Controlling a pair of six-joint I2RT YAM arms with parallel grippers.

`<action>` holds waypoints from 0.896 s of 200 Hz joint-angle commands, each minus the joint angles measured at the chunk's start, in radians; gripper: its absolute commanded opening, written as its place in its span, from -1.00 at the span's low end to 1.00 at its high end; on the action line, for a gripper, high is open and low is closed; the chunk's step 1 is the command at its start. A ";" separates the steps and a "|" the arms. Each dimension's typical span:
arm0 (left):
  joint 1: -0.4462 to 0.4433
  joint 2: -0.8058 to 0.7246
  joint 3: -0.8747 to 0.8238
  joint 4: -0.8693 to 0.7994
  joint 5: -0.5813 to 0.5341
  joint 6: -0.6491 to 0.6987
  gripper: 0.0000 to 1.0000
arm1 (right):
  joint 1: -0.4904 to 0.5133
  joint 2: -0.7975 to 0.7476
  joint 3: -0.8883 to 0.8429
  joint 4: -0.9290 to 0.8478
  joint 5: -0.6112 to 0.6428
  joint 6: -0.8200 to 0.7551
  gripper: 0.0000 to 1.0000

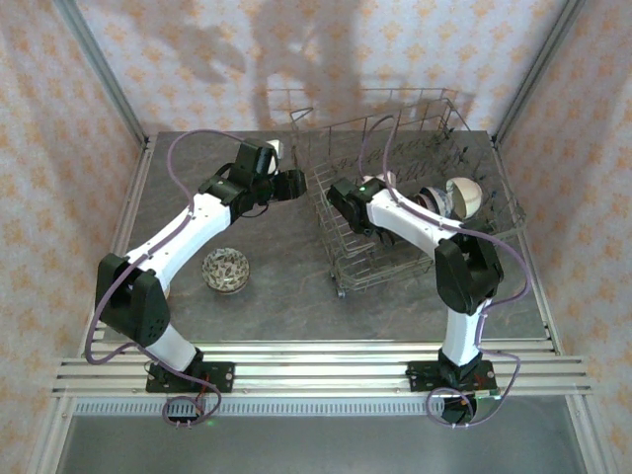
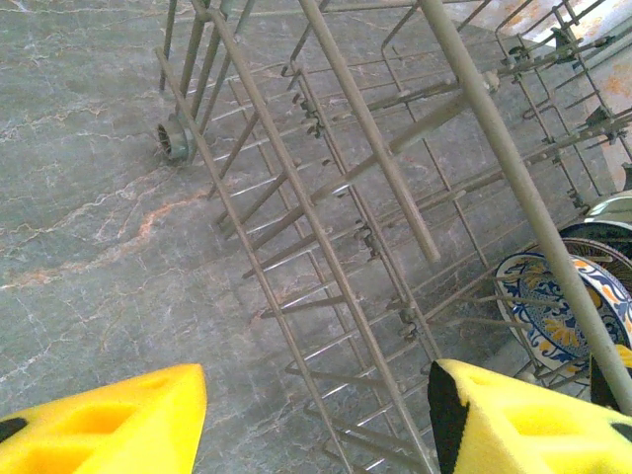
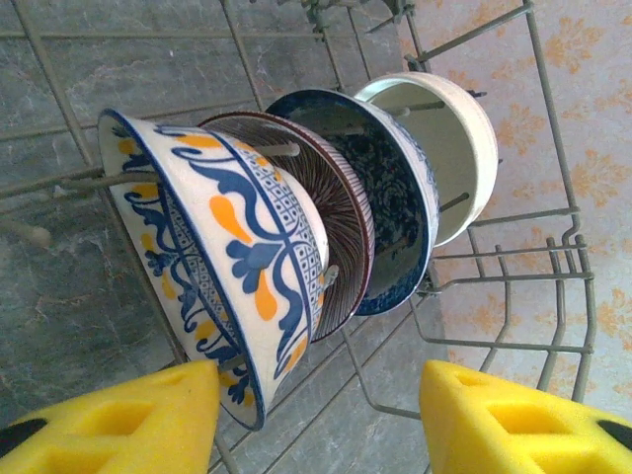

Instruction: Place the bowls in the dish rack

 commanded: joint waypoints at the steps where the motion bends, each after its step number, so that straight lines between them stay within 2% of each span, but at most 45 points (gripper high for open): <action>1: 0.007 -0.040 -0.012 0.000 -0.010 -0.008 0.25 | 0.004 -0.023 0.040 -0.005 -0.023 -0.013 0.10; 46: 0.023 -0.054 0.019 -0.121 -0.088 0.058 0.26 | -0.004 -0.109 0.053 0.044 -0.140 -0.069 0.12; 89: 0.056 -0.126 -0.011 -0.180 -0.154 0.072 0.28 | -0.021 -0.142 0.064 0.047 -0.200 -0.090 0.13; 124: 0.109 -0.176 -0.028 -0.362 -0.247 0.037 0.30 | -0.047 -0.197 0.090 0.092 -0.327 -0.116 0.13; 179: 0.136 -0.301 -0.086 -0.656 -0.384 -0.072 0.30 | -0.072 -0.207 0.123 0.116 -0.465 -0.181 0.13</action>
